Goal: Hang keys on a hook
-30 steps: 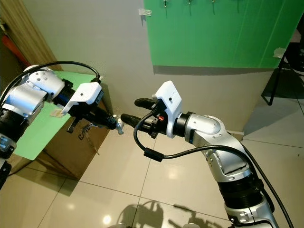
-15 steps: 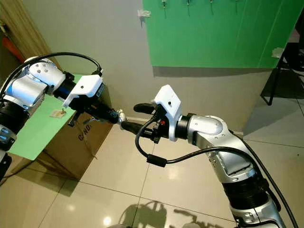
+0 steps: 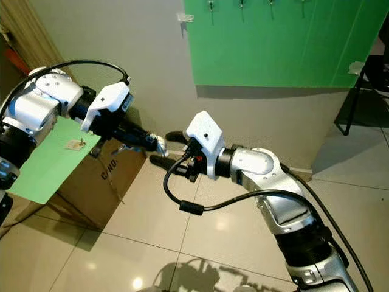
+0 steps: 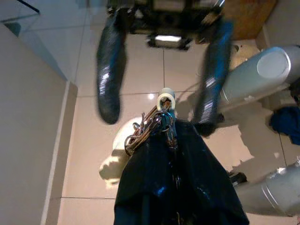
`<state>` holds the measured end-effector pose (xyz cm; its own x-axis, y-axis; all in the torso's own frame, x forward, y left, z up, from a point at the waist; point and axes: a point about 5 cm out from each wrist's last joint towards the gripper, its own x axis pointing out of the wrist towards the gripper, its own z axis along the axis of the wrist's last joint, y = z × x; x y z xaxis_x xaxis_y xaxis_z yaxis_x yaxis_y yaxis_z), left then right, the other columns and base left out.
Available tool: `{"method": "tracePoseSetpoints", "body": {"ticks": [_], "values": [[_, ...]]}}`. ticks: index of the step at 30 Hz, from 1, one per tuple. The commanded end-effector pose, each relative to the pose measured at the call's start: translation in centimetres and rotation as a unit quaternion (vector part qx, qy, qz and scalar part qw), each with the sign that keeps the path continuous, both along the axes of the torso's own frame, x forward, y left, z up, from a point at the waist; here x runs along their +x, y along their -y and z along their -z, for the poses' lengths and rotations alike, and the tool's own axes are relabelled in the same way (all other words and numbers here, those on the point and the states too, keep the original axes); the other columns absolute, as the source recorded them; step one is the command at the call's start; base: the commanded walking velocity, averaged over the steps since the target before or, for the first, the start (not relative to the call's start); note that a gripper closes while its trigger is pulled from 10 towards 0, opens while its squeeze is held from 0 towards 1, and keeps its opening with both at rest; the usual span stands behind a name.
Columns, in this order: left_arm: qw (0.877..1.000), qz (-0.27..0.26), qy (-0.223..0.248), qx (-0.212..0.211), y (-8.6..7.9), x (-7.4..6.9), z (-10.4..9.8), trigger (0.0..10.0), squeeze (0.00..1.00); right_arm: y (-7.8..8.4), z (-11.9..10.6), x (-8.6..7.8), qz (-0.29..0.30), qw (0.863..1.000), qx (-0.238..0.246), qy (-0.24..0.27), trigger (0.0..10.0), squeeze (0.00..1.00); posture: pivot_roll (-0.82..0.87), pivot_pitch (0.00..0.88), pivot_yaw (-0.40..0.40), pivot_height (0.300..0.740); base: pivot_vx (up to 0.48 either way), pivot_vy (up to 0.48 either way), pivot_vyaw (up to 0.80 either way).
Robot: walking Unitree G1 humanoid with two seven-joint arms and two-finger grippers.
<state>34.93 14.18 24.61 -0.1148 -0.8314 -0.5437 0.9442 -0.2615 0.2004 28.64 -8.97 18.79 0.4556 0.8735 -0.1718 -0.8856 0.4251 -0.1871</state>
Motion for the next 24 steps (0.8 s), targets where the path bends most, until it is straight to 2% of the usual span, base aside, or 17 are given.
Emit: {"method": "tracePoseSetpoints", "body": {"ticks": [1,3,11,13,20,23,24], "values": [[1.000,0.002,0.010,0.002,-0.2,0.0,-1.0,0.0,0.00,-0.4,-0.2,0.5,0.011,0.998,-0.028,0.051,10.0,0.00,-0.26,0.000,0.189,0.740,0.000,0.000,0.00],[1.000,0.000,0.009,-0.001,-0.2,0.0,-1.1,0.0,0.00,-0.5,-0.1,0.6,0.014,0.996,-0.041,0.072,10.0,0.00,-0.26,0.000,0.189,0.740,0.000,0.000,0.00],[1.000,0.000,0.005,-0.009,-0.1,0.1,-1.4,0.0,0.00,-0.7,0.3,0.5,0.013,0.994,-0.049,0.093,10.0,0.00,-0.26,0.000,0.189,0.740,0.000,0.000,0.00],[1.000,0.000,0.004,-0.010,0.0,0.1,-1.5,0.0,0.00,-0.8,0.2,0.6,0.016,0.991,-0.054,0.120,10.0,0.00,-0.26,0.000,0.190,0.740,0.000,0.000,0.00],[1.000,0.001,0.001,-0.022,0.2,0.1,-1.9,0.0,0.00,-1.2,0.3,0.6,0.019,0.990,-0.047,0.130,10.0,0.00,-0.26,0.000,0.191,0.740,0.000,0.000,0.00],[1.000,0.003,-0.001,-0.025,0.3,0.0,-2.0,0.0,0.00,-1.4,0.2,0.6,0.021,0.992,-0.028,0.119,10.0,0.00,-0.26,0.001,0.191,0.740,0.000,0.000,0.00],[1.000,0.004,-0.002,-0.027,0.4,0.0,-2.0,0.0,0.00,-1.4,0.1,0.6,0.023,0.993,-0.015,0.111,9.1,0.00,-0.26,0.001,0.190,0.740,0.000,0.000,0.00]]}}
